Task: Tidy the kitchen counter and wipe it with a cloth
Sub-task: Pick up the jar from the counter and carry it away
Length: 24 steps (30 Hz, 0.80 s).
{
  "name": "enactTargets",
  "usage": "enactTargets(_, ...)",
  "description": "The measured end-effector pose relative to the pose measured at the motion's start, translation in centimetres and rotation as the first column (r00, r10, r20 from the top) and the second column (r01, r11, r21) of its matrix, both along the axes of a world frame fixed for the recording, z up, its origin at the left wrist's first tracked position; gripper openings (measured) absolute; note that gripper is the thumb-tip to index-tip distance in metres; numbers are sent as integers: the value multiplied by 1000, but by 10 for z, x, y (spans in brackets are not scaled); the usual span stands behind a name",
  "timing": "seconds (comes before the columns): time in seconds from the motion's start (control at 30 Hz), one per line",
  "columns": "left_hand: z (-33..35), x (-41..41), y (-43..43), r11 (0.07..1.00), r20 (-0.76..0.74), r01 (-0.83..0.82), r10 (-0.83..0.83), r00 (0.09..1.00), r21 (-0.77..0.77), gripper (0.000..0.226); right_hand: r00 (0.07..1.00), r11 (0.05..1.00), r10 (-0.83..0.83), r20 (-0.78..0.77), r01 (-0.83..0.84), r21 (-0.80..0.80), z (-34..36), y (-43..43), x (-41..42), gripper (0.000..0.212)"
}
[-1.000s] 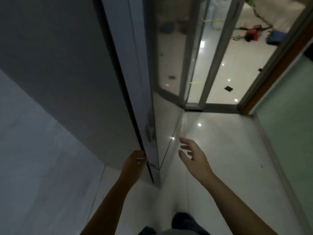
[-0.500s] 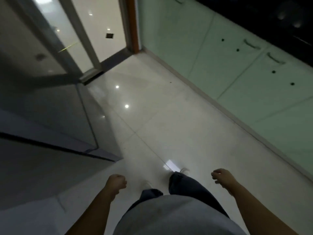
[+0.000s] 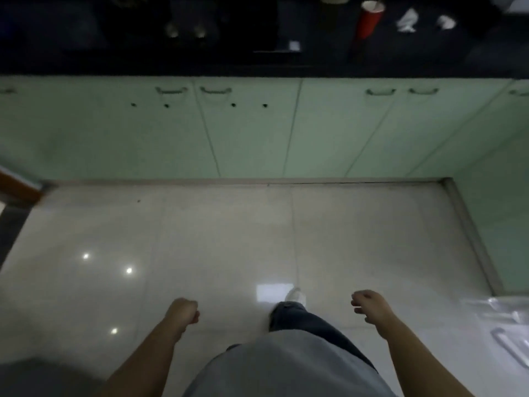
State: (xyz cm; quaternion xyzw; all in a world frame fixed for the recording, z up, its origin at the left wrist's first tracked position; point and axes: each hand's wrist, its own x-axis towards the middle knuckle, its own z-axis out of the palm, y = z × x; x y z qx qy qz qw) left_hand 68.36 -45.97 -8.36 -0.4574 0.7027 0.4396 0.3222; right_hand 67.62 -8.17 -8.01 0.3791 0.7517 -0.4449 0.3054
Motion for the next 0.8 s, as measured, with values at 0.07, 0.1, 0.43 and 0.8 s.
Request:
enactTargets(0.07,12,-60,55,982,-23,188,-188,982,4,29,996,996,-91,-16,91,0,4,41,-15,29)
enactTargets(0.1,18,-87,83,957,-43,290,-289,956,15,31,990,991,-136,-25,136,-1,8,60,-23,30)
enactTargets(0.43,69,-272,232,740,-376,663,-649,661,-112,24,927,938,-345,-146,339,-67,25,141,-154,29)
enactTargets(0.8,123,-523,273,820,-739,554,-461,491,-144,10,903,995,-70,-425,95,38,99,169,-438,33)
